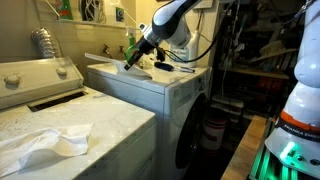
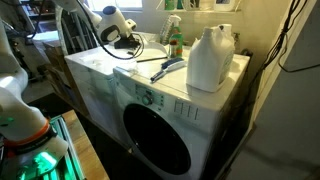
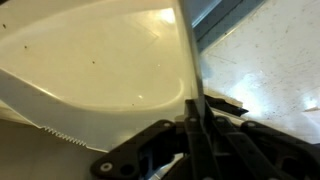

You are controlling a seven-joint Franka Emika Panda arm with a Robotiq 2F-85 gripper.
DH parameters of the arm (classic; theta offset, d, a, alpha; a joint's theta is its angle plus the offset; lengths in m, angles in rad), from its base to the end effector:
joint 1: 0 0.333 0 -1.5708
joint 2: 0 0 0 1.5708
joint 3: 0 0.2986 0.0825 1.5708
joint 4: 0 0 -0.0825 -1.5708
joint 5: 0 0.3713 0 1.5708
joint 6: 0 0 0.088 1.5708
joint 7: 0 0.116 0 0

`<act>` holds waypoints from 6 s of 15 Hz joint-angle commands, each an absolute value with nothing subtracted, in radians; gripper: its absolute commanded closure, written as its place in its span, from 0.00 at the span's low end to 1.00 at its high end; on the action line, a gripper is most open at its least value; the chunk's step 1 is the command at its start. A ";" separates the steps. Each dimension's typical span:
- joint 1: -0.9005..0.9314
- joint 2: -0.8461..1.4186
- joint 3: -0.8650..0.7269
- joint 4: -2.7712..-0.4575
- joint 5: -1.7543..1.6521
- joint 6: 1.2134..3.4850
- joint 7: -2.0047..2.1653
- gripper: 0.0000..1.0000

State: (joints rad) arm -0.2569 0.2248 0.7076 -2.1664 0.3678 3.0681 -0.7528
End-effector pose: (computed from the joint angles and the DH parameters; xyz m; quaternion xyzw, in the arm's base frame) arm 0.5548 0.2208 0.3783 -0.8606 -0.3528 -0.3562 0.0894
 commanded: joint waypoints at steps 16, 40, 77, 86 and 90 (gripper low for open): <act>-0.715 0.118 1.091 -2.275 0.760 2.942 -1.230 0.98; -0.674 -0.196 1.395 -2.250 0.343 2.730 -0.954 0.98; -1.263 -0.145 2.210 -2.337 0.734 3.036 -1.381 0.98; -1.610 -0.438 2.489 -2.062 1.240 2.892 -1.799 0.98; -1.720 -0.606 2.556 -1.921 1.314 2.870 -1.872 0.98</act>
State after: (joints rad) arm -1.6431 -0.4627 2.5088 -2.0491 1.2531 2.8955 -1.8243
